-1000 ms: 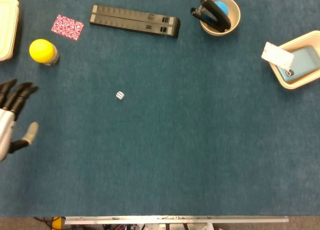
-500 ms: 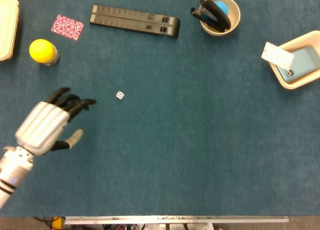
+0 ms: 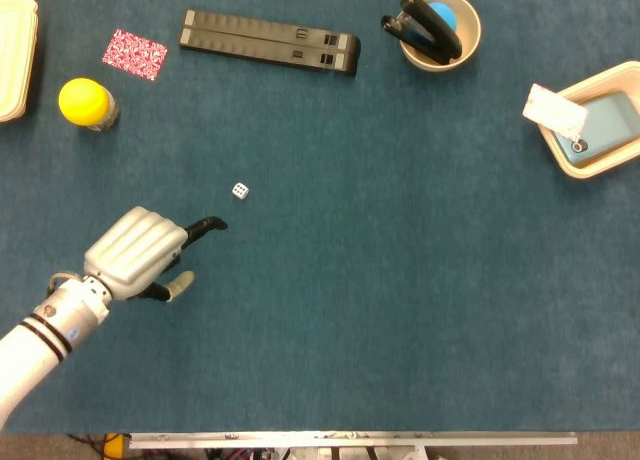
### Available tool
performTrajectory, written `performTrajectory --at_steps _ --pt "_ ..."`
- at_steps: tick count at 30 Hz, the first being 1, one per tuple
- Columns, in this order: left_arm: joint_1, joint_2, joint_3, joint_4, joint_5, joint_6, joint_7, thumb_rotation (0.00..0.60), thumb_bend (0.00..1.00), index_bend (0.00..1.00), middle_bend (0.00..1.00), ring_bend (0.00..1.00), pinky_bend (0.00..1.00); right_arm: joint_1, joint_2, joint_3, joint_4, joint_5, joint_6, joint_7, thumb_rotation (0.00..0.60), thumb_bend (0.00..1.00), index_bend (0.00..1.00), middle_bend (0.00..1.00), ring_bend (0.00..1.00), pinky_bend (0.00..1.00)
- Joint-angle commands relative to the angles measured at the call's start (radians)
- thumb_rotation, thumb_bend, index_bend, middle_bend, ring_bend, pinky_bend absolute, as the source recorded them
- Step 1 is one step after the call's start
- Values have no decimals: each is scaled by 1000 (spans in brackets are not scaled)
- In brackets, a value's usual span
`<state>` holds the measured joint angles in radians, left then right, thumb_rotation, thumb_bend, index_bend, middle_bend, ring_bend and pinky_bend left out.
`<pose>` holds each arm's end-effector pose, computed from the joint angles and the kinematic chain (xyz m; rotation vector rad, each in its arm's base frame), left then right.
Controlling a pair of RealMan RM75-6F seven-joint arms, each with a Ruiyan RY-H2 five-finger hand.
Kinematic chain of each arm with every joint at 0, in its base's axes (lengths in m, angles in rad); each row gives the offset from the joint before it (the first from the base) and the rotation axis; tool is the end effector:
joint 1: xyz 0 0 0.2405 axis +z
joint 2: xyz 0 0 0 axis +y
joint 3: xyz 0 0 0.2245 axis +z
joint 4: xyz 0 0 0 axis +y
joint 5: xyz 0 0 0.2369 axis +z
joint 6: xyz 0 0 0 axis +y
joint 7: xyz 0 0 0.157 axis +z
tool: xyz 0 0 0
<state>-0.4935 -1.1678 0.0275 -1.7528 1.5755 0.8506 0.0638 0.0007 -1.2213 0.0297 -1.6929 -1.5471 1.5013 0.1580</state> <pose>-0.1967 0.2293 -0.0066 -2.1707 -1.0713 -0.7438 -0.2687 -0.1640 0.0813 1.2469 -1.1969 1.1223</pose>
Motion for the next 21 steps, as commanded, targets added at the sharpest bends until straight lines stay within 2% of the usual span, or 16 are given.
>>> performTrajectory --at_steps 1,3,6,8,12,21 --pt "-35 -10 -1 5 -79 -68 41 537 389 145 1000 1000 1000 2 -1 0 -1 4 -3 -1 600 289 253 229 52 63" --pt "-44 -14 -2 8 -118 -90 58 511 390 116 1000 1000 1000 3 0 0 -2 5 -5 -2 600 290 253 233 52 63" --pt "-58 -21 -2 11 -161 -115 77 391 391 66 1000 1000 1000 5 1 0 -5 5 -6 -3 600 290 253 236 52 63" --pt "-68 -31 -5 17 -186 -126 88 352 392 39 1000 1000 1000 7 0 2 -5 6 -6 -4 600 290 254 236 52 63" --pt "-95 -55 -9 32 -231 -157 100 327 392 0 1000 1000 1000 10 -1 2 -4 11 -11 -4 600 289 253 237 52 63" --pt "-155 -114 -23 69 -302 -209 119 301 404 0 1000 1000 1000 17 -2 8 3 25 -18 3 600 290 253 238 52 63"
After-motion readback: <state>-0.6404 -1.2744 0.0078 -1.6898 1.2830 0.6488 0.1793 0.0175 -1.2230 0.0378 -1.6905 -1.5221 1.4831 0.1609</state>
